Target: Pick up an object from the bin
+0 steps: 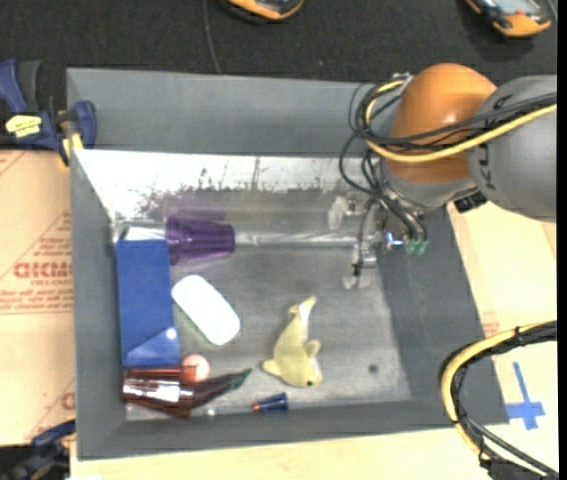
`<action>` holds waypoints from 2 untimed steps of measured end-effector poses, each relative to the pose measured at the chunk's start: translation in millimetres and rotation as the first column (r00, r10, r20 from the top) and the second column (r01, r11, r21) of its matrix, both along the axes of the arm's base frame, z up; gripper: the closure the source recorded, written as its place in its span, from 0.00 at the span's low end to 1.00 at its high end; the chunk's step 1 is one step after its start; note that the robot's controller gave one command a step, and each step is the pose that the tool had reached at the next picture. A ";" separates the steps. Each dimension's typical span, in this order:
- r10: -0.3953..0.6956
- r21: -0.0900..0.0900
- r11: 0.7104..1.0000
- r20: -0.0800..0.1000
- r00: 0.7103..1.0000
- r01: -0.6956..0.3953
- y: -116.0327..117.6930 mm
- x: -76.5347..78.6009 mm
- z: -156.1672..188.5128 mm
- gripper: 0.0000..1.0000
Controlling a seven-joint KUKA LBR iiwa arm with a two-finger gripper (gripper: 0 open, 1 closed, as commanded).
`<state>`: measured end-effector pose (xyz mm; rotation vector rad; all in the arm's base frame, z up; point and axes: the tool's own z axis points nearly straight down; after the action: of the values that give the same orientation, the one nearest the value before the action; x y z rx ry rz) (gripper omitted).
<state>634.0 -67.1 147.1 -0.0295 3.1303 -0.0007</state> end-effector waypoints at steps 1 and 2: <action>0.288 -0.001 0.958 -0.005 0.958 -0.288 27.9 -29.1 -9.7 0.00; 0.375 -0.005 0.927 -0.005 0.927 -0.375 51.6 -95.5 -80.3 0.00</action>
Offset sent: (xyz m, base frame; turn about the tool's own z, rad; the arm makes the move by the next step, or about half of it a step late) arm -0.0926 0.0514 -0.0771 -0.3853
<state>538.5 -15.5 66.8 -0.6280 3.0713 -0.0062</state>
